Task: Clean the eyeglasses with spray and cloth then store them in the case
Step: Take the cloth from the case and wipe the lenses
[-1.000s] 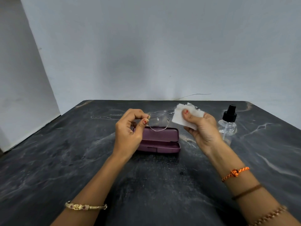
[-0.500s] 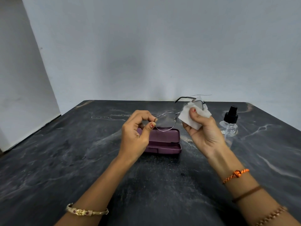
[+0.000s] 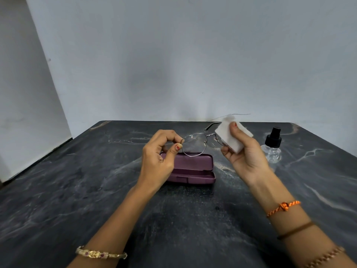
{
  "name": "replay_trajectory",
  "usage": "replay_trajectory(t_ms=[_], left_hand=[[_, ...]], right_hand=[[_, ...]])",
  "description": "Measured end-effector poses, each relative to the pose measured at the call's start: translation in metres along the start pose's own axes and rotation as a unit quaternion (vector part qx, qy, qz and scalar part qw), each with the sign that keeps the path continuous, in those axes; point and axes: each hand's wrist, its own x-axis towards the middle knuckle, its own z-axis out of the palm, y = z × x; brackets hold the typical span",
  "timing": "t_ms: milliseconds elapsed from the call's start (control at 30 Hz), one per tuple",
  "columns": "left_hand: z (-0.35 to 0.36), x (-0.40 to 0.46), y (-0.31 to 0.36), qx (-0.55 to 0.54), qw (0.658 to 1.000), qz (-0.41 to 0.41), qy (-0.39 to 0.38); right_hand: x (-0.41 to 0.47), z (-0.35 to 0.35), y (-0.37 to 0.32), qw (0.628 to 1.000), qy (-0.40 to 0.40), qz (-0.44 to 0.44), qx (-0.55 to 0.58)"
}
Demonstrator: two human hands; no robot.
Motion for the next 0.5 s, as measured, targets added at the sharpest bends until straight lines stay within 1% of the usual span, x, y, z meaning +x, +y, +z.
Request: replay_trajectory(t_ms=[100,167,233,333,433,500], left_hand=[[0.0010,-0.0010,-0.0015,0.010,1.000,0.006,-0.022],[0.0018,-0.0021,-0.0025,0.013,0.999,0.011,-0.037],[0.0020,-0.0027,-0.0029,0.009,0.999,0.001,-0.047],[0.0008,-0.0021,-0.0035,-0.006,0.999,-0.022,-0.040],[-0.0012,-0.0001,-0.0035,-0.020,0.999,-0.031,-0.025],[-0.0021,0.0008,-0.0039,-0.026,0.999,-0.041,-0.021]], right_hand=[[-0.0010,0.0031,0.0020,0.999,0.003,0.007,0.038],[-0.0012,0.0028,0.0039,1.000,-0.014,-0.004,0.027],[-0.0014,0.0023,0.0047,0.999,-0.037,-0.024,0.004],[-0.0008,0.0014,0.0031,0.996,-0.058,-0.048,-0.039],[-0.0008,0.0004,-0.0014,0.989,-0.063,-0.061,-0.115],[-0.0014,0.0000,-0.0035,0.986,-0.057,-0.063,-0.146]])
